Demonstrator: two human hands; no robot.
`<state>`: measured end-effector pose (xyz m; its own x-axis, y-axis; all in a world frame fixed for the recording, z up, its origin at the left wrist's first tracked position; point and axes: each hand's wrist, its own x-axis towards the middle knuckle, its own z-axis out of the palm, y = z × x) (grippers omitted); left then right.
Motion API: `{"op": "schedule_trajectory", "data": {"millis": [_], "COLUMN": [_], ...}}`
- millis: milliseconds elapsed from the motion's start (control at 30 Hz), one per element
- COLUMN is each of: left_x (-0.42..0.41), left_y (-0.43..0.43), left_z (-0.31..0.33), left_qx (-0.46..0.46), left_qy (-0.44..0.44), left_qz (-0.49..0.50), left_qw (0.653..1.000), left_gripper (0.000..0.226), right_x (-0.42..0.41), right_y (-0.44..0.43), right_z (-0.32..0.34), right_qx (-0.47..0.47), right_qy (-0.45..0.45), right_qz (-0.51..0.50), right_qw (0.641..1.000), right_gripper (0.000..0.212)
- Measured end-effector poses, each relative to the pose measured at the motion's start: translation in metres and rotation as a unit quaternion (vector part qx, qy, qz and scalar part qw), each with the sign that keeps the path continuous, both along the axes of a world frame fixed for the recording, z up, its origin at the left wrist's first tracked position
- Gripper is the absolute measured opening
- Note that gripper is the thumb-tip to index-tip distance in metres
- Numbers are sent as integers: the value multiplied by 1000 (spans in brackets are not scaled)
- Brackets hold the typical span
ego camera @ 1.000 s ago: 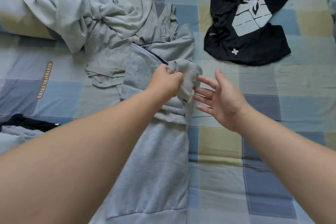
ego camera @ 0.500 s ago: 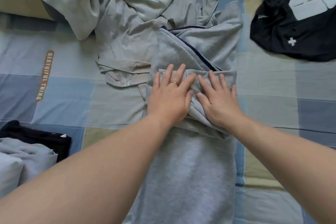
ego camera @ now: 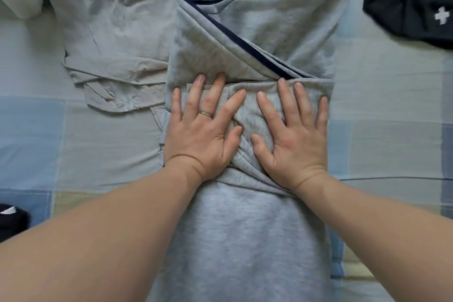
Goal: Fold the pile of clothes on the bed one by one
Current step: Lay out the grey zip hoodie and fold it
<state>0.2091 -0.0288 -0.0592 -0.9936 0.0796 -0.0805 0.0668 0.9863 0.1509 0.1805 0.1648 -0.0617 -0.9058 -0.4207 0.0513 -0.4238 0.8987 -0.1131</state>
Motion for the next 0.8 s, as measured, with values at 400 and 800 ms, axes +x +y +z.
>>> {"op": "schedule_trajectory", "data": {"millis": [400,800], "left_x": [51,334], "left_y": [15,30], "left_z": [31,31], "left_qx": [56,31], "left_qy": [-49,-143], "left_qz": [63,81], "left_qw": [995,986], "left_gripper": [66,81], "right_x": [60,304], "right_y": [26,86], "right_z": [29,38], "right_qx": [-67,35], "right_qy": [-167,-282], "right_qz": [-93,-156], "right_qw": [979,946], "right_gripper": [75,69]}}
